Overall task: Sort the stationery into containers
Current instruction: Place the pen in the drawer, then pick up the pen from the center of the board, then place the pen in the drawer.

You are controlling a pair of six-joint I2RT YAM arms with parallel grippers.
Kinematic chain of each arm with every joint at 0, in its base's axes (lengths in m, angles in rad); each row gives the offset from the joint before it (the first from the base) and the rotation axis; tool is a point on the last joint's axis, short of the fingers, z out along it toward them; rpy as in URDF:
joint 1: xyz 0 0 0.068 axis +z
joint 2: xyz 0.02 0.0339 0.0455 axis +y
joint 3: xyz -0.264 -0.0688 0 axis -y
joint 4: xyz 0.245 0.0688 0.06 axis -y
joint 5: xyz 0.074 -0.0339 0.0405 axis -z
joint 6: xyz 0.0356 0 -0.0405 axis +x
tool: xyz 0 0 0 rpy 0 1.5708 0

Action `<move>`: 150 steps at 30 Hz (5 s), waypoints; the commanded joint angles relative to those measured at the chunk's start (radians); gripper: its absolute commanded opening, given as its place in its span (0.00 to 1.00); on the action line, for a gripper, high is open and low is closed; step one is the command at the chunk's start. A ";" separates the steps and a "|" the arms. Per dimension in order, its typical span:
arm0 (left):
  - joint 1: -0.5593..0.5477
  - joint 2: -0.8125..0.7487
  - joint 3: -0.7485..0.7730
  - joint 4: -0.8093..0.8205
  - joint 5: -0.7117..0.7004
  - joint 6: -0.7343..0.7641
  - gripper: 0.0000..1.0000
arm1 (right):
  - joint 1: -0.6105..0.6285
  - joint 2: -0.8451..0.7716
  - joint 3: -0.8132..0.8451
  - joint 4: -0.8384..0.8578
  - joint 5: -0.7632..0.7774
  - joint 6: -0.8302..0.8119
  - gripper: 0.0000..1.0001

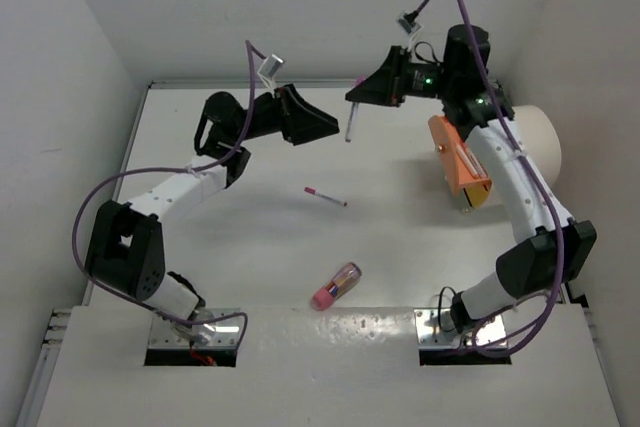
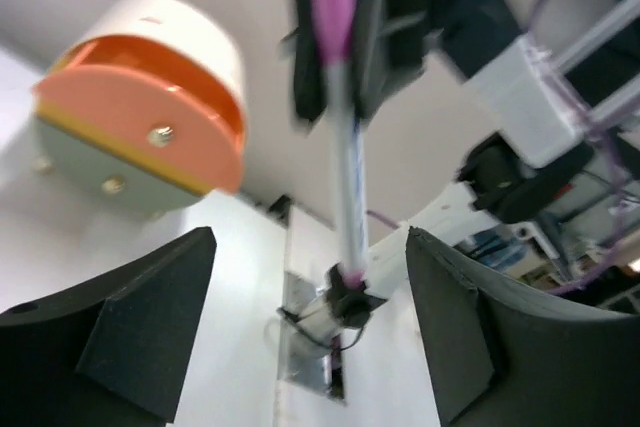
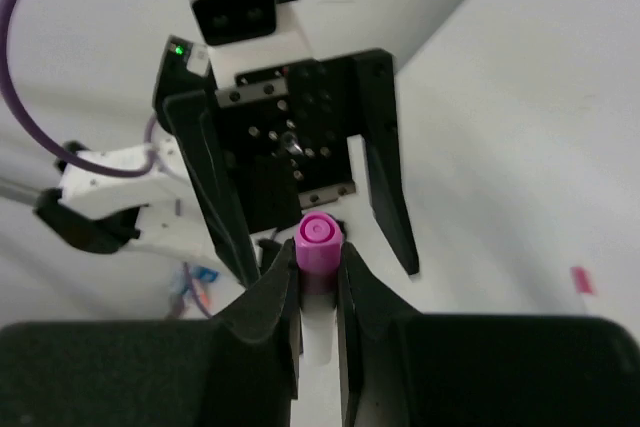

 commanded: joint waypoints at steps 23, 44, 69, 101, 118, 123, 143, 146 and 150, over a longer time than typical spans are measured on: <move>0.043 0.097 0.416 -1.307 -0.473 1.057 1.00 | -0.277 0.101 0.419 -1.026 0.943 -1.152 0.00; 0.023 0.562 0.829 -1.701 -0.325 1.867 0.71 | -0.248 0.137 0.588 -1.099 0.873 -1.008 0.64; -0.155 0.789 0.803 -1.926 -0.378 2.421 0.56 | -0.248 0.086 0.542 -1.087 0.755 -0.948 0.68; -0.015 0.132 0.220 -0.151 0.084 0.291 0.00 | -0.136 -0.053 0.204 -0.460 0.105 -0.381 0.63; -0.100 0.166 0.203 0.097 -0.006 0.036 0.00 | -0.044 -0.049 0.156 -0.342 0.132 -0.298 0.31; -0.112 0.166 0.221 0.032 0.001 0.091 0.19 | -0.051 -0.050 0.192 -0.398 0.199 -0.348 0.00; -0.196 0.234 0.418 -0.833 -0.225 0.853 1.00 | -0.317 -0.014 0.485 -1.173 0.859 -1.109 0.00; -0.207 0.247 0.424 -0.810 -0.236 0.854 1.00 | -0.335 -0.007 0.439 -1.133 0.885 -1.132 0.00; -0.218 0.266 0.419 -0.784 -0.239 0.832 1.00 | -0.334 -0.007 0.325 -1.047 0.891 -1.140 0.00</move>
